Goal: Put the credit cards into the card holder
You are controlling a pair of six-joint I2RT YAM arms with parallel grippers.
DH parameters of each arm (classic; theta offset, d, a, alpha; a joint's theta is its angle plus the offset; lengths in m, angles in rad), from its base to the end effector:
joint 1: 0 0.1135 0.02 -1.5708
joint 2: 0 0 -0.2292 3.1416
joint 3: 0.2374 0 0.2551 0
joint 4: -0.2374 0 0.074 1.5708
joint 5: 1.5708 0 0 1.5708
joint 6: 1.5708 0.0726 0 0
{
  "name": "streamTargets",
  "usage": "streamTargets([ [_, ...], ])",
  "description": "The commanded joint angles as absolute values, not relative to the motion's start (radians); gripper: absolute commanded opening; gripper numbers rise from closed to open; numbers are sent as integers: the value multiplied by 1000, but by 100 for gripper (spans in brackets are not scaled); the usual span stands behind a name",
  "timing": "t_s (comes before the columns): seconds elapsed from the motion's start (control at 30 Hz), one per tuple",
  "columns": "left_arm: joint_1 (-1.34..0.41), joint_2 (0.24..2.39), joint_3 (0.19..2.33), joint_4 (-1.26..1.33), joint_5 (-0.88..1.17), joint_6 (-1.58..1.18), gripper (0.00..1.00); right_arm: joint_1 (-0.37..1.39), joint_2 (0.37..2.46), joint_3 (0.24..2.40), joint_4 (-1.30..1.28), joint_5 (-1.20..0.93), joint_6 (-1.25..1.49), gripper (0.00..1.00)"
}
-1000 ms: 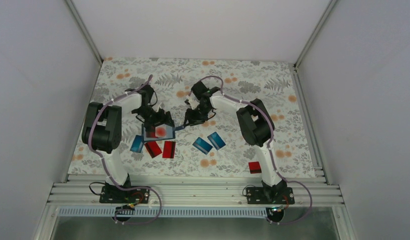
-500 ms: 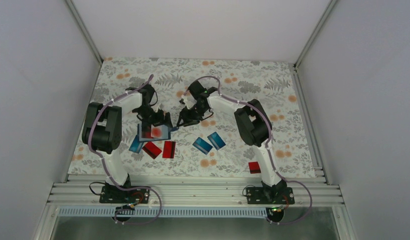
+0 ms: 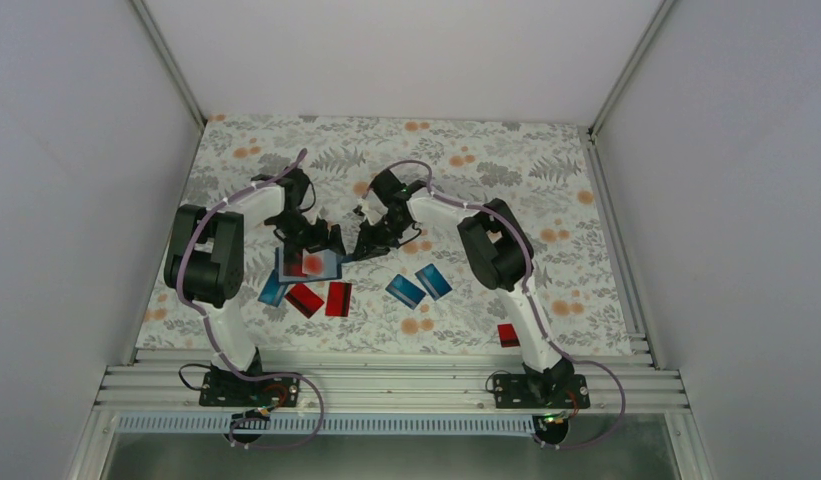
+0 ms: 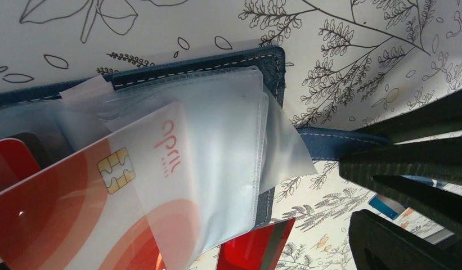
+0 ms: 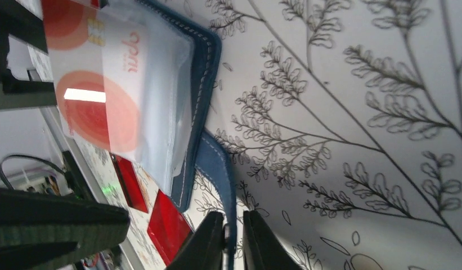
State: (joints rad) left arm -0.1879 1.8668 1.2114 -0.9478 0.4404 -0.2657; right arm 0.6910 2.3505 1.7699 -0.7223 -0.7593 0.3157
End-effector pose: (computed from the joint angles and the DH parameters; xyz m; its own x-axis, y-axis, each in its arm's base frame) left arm 0.3041 -0.0893 0.0896 -0.9882 -0.0539 0.1431 -0.1079 0.9090 -0.4026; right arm 0.3187 0.3284 0.0685 -0.8935 -0.4467 -0.0455 -0.3422 0.6117 0.7132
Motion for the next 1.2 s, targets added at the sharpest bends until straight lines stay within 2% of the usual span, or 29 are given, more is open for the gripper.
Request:
streamTargets([
  [0.0,-186,1886,1186,-895,437,-265,100,704,2374,1795,-713,-763,317,5],
  [0.5,-178,1828,1184,-954,243,-238,100,666,2291,1690,-699,-694,327,4],
  [0.8,-143,1806,1153,-932,302,-227,100,664,2283,1678,-696,-698,319,4],
  [1.17,-143,1793,1155,-963,156,-232,100,664,2280,1674,-700,-695,312,4],
])
